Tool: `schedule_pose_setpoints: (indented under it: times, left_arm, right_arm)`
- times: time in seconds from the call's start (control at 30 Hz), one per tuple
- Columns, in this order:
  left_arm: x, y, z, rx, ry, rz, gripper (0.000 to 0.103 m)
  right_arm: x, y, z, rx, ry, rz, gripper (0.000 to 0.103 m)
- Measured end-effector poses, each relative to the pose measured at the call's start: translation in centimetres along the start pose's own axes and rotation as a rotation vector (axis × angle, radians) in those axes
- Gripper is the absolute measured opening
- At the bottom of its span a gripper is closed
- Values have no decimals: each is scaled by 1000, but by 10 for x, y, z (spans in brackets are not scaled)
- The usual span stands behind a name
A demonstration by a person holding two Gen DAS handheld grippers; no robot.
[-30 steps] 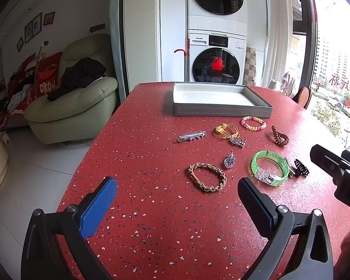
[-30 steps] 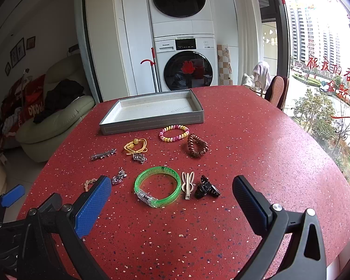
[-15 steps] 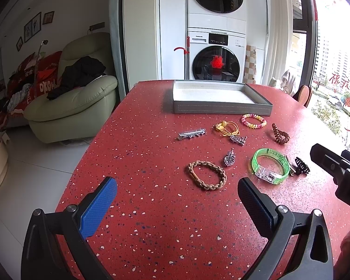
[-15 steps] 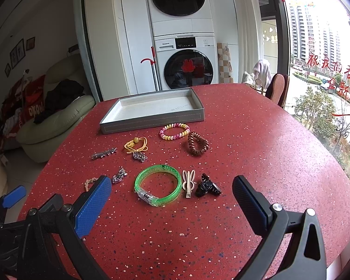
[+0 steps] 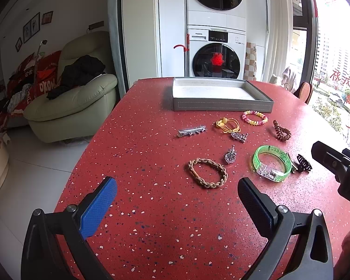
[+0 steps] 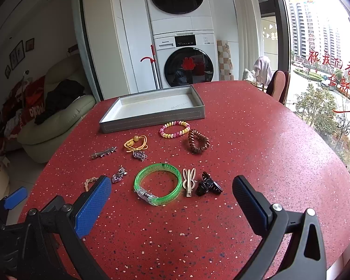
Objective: Organize jewelry
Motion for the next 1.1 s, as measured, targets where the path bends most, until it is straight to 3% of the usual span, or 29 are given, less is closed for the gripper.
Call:
schedule_pose_setpoints:
  times: [0.23,0.5,0.63,0.87,0.97,1.1]
  left_arm:
    - [-1,-5,-1,-2,-4,16,103]
    - [-14,-29,-1,28,-8,101,103]
    - [-21,-54,-3,86,-1,193,103]
    - [-23,-86,-22,94,-56,303,103]
    - [-20,-92,-32,98,-89,321,103]
    - [-21,-93,-41,109,-120,316,103]
  right_arm:
    - [0,-1,-3,0,-8,7,103]
    - [-3,-3,-16,17,-20,40,103]
    - [-3,-13,-35,73,-48,113,103]
    - [0,-35,-71,156,-67,246,103]
    - [2,-47,-78,163,-52,295,102]
    - [5,-66,-78,143,-17,358,93]
Point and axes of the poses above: each gripper's, at about its wrist camera, not at the fingertips, and y roughly against the way its jaws point, z to its left, x to its underside, the point moved 1 cm from there along -y, roughly the way its jaws point, and after that the axes turned 12 degrees about -x, right-handed, at the moved point
